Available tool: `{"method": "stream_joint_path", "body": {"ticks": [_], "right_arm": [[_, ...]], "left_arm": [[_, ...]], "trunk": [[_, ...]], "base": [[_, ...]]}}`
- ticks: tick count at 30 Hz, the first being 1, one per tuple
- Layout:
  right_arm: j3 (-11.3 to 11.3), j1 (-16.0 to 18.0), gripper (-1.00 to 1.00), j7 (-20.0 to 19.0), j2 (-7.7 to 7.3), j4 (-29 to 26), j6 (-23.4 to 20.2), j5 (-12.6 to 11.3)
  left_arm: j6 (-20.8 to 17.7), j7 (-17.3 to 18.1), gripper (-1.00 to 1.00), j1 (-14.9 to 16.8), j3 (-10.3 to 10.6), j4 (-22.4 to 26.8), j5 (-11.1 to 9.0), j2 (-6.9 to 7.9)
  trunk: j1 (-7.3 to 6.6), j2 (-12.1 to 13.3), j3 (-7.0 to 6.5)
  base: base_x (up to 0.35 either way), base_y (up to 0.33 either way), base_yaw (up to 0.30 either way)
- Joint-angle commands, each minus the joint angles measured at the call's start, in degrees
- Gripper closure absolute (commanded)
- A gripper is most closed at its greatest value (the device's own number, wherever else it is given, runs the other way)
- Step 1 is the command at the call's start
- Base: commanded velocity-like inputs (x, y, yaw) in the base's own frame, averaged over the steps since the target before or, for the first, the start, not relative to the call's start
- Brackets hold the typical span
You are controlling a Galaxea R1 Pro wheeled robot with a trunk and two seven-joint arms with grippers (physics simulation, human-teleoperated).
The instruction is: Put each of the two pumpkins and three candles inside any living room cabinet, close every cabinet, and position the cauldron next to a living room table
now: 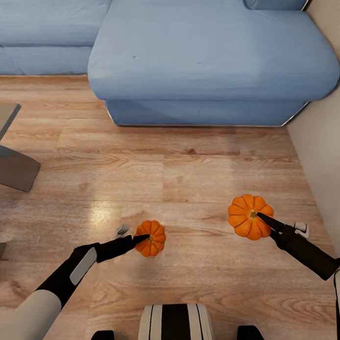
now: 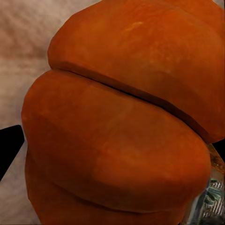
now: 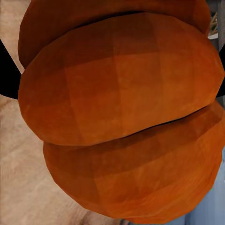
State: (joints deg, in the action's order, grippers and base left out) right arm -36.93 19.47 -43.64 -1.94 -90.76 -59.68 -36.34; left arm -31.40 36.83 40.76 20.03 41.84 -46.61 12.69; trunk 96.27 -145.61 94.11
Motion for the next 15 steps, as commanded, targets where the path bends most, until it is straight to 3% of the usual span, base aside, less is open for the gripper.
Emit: {"method": "stream_joint_path", "body": {"ticks": [1, 7, 15], "right_arm": [[-0.02, 0.05, 1.0, -0.48, 0.01, 0.02, -0.32, 0.2], [0.33, 0.05, 1.0, 1.58, 0.01, 0.38, -0.32, 0.67], [0.69, 0.05, 1.0, 9.1, 0.07, 0.14, -0.32, 0.74]], "left_arm": [[-0.82, -0.18, 1.0, 0.03, 0.15, 1.18, -0.36, 0.09], [-7.47, -0.8, 1.0, -0.49, -0.19, 15.78, -0.36, 0.28], [-11.84, -1.12, 1.0, -1.79, -0.49, 25.74, -0.38, 0.52]], "trunk": [[-0.03, 0.0, -0.2], [-0.19, 0.08, -1.53], [-0.39, 0.19, -3.3]], "base": [[0.0, 0.0, 0.0], [0.0, 0.0, 0.0], [0.0, 0.0, 0.0]]}}
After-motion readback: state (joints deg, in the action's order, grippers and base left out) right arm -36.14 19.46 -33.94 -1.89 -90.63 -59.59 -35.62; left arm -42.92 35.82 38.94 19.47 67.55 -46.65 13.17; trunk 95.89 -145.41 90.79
